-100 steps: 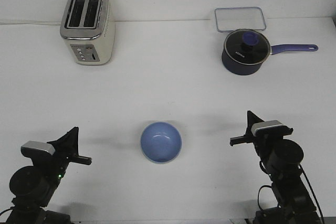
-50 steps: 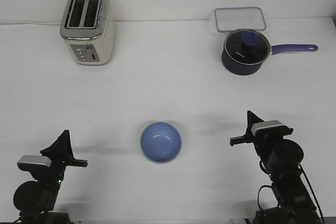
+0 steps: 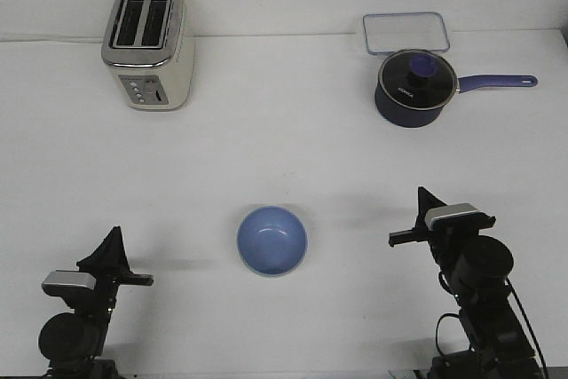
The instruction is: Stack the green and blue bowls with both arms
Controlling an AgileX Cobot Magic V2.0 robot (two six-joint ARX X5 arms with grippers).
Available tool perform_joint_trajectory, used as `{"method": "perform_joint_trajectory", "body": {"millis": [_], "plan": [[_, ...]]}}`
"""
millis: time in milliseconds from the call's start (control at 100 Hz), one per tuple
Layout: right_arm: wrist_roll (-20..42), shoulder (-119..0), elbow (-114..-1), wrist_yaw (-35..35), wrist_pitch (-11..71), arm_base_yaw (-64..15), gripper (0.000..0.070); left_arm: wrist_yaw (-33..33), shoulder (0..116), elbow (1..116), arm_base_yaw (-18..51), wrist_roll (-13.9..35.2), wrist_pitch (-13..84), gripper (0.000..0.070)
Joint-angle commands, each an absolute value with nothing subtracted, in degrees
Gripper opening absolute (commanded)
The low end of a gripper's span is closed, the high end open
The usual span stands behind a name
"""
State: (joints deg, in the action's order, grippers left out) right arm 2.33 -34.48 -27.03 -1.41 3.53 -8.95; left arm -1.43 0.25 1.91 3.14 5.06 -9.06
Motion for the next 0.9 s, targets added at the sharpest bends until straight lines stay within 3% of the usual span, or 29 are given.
{"method": "perform_joint_trajectory", "body": {"millis": [0,890], "plan": [[2.1,-34.5,-27.3,-1.3,2.7,-9.1,0.0,-1.3,0.2,0.8,3.1,4.1,-9.8,0.0013],[2.1,-33.8,-27.3,-1.3,3.0,-9.1,0.0,-1.3,0.2,0.8,3.1,4.6,-9.4,0.0013]]}}
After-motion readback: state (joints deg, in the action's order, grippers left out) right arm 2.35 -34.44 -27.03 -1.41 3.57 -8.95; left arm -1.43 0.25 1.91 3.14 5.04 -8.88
